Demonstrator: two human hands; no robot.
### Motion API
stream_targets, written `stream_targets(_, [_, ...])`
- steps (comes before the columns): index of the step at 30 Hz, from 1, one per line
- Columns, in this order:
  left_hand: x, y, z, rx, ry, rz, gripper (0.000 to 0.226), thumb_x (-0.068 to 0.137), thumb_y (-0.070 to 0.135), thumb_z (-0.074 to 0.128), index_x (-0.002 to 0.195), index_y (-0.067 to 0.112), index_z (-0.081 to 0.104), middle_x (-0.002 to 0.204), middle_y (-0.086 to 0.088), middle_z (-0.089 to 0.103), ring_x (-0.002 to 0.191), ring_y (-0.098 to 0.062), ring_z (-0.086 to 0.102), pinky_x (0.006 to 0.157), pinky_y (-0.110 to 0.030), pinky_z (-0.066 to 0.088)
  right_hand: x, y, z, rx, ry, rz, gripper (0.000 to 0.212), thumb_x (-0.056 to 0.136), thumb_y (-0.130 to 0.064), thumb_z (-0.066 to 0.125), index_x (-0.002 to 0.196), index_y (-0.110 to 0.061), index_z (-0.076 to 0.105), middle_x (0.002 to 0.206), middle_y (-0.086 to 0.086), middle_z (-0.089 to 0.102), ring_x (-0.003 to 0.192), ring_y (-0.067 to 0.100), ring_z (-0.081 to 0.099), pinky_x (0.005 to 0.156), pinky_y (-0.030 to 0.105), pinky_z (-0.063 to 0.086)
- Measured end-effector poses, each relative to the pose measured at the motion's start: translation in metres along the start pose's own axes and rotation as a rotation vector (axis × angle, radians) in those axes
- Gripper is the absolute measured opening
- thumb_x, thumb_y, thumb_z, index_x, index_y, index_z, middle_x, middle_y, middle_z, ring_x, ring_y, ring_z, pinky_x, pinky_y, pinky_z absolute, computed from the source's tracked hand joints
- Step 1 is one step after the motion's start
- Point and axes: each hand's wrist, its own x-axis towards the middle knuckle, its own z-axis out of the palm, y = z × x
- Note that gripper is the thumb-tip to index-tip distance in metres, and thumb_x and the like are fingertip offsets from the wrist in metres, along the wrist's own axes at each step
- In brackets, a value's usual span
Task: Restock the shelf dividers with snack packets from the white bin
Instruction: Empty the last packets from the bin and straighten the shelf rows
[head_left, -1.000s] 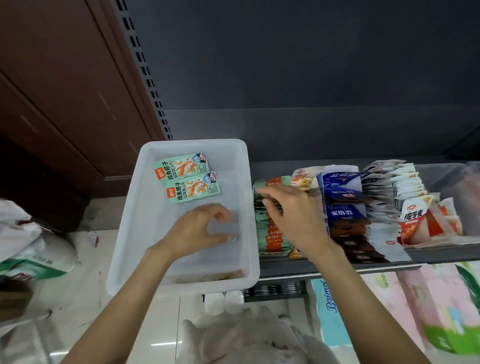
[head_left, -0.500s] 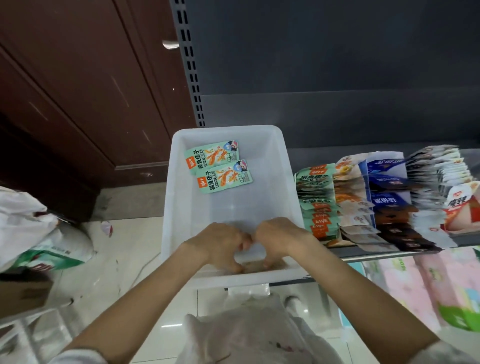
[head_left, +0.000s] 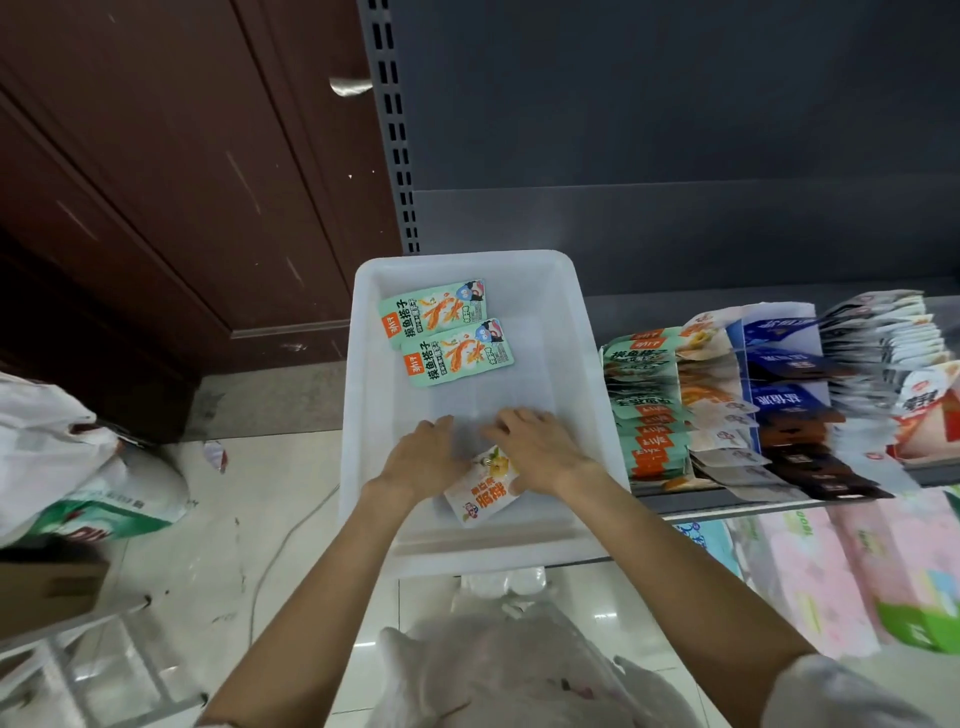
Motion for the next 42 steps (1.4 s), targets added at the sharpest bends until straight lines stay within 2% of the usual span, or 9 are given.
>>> stream_targets(4, [-0.008, 0.001, 0.010, -0.358, 0.274, -0.013, 0.086, 0.084, 0.035, 0.065, 0.149, 0.017, 0.012, 0.151, -0.010, 0.019, 0.137, -0.030, 0.026, 0.108, -0.040, 0.028, 0.001, 0.000, -0.004, 0.149, 0.222, 0.156, 0.038, 0.090, -0.029, 0.057, 0.123, -0.016, 0.044, 0.121, 0.005, 0.060, 0.110, 0.026, 0.057, 0.089, 0.035, 0.037])
stream_targets(7, [-0.024, 0.011, 0.003, -0.909, 0.323, -0.013, 0.090, 0.075, 0.036, 0.075, 0.146, 0.022, 0.022, 0.142, 0.001, 0.033, 0.124, -0.016, 0.041, 0.102, -0.035, 0.038, -0.023, 0.000, -0.019, 1.004, 0.468, 0.291, 0.021, 0.096, -0.019, 0.050, 0.115, -0.010, 0.049, 0.108, 0.009, 0.064, 0.096, 0.029, 0.062, 0.072, 0.030, 0.048])
stream_targets(10, [-0.040, 0.031, -0.007, -1.117, 0.091, 0.114, 0.055, 0.079, 0.030, 0.073, 0.129, 0.021, 0.051, 0.121, -0.003, 0.062, 0.108, -0.017, 0.060, 0.091, -0.028, 0.050, -0.061, -0.004, -0.038, 1.880, 0.519, 0.265, 0.015, 0.095, -0.014, 0.054, 0.108, -0.018, 0.058, 0.105, 0.001, 0.069, 0.093, 0.020, 0.067, 0.076, 0.029, 0.054])
stream_targets(12, [-0.049, 0.050, -0.013, -1.112, 0.061, 0.258, 0.025, 0.085, 0.015, 0.064, 0.111, 0.018, 0.062, 0.104, -0.001, 0.070, 0.101, -0.018, 0.065, 0.087, -0.026, 0.053, -0.081, -0.001, -0.042, 1.965, 0.600, 0.231, 0.018, 0.093, -0.013, 0.055, 0.107, -0.022, 0.061, 0.106, 0.000, 0.070, 0.096, 0.018, 0.067, 0.081, 0.034, 0.054])
stream_targets(21, [-0.044, 0.129, -0.024, -0.506, 0.439, 0.618, 0.022, 0.082, 0.006, 0.067, 0.097, 0.021, 0.071, 0.087, 0.007, 0.071, 0.074, -0.001, 0.063, 0.070, -0.017, 0.051, -0.159, 0.065, -0.044, 1.277, 1.195, 0.336, 0.090, 0.076, -0.001, 0.075, 0.137, -0.041, 0.022, 0.112, -0.015, 0.052, 0.104, 0.005, 0.059, 0.082, 0.018, 0.050])
stream_targets(25, [-0.031, 0.156, -0.031, -0.073, 0.550, 0.886, 0.023, 0.085, 0.016, 0.066, 0.105, 0.027, 0.071, 0.102, 0.008, 0.071, 0.084, -0.011, 0.066, 0.074, -0.032, 0.055, -0.195, 0.110, -0.040, 0.664, 0.941, 0.415, 0.067, 0.080, -0.021, 0.074, 0.136, -0.037, 0.041, 0.100, -0.014, 0.063, 0.086, 0.007, 0.060, 0.071, 0.019, 0.047])
stream_targets(29, [-0.014, 0.183, -0.026, -0.150, 0.686, 0.998, 0.033, 0.088, 0.017, 0.060, 0.120, 0.025, 0.062, 0.116, 0.005, 0.063, 0.102, -0.014, 0.058, 0.084, -0.033, 0.050, -0.202, 0.122, -0.034, 0.516, 1.156, 0.485, 0.018, 0.089, -0.022, 0.065, 0.102, -0.011, 0.070, 0.085, 0.002, 0.072, 0.070, 0.017, 0.065, 0.060, 0.030, 0.050])
stream_targets(38, [0.028, 0.211, 0.001, 0.176, 0.507, 0.816, 0.047, 0.088, 0.040, 0.058, 0.132, 0.027, 0.051, 0.130, 0.008, 0.056, 0.117, -0.014, 0.038, 0.092, -0.030, 0.027, -0.196, 0.158, -0.050, 0.380, 1.358, 0.595, 0.018, 0.092, -0.004, 0.056, 0.106, -0.007, 0.068, 0.097, 0.004, 0.071, 0.083, 0.012, 0.063, 0.078, 0.010, 0.040])
stream_targets(42, [0.033, 0.211, 0.004, 0.228, 0.572, 0.873, 0.030, 0.087, 0.032, 0.062, 0.117, 0.028, 0.066, 0.118, 0.008, 0.065, 0.104, -0.015, 0.043, 0.080, -0.029, 0.026, -0.172, 0.174, -0.054, 0.191, 1.191, 0.449, 0.028, 0.082, 0.009, 0.058, 0.100, -0.009, 0.070, 0.091, 0.009, 0.072, 0.079, 0.025, 0.069, 0.071, 0.032, 0.056])
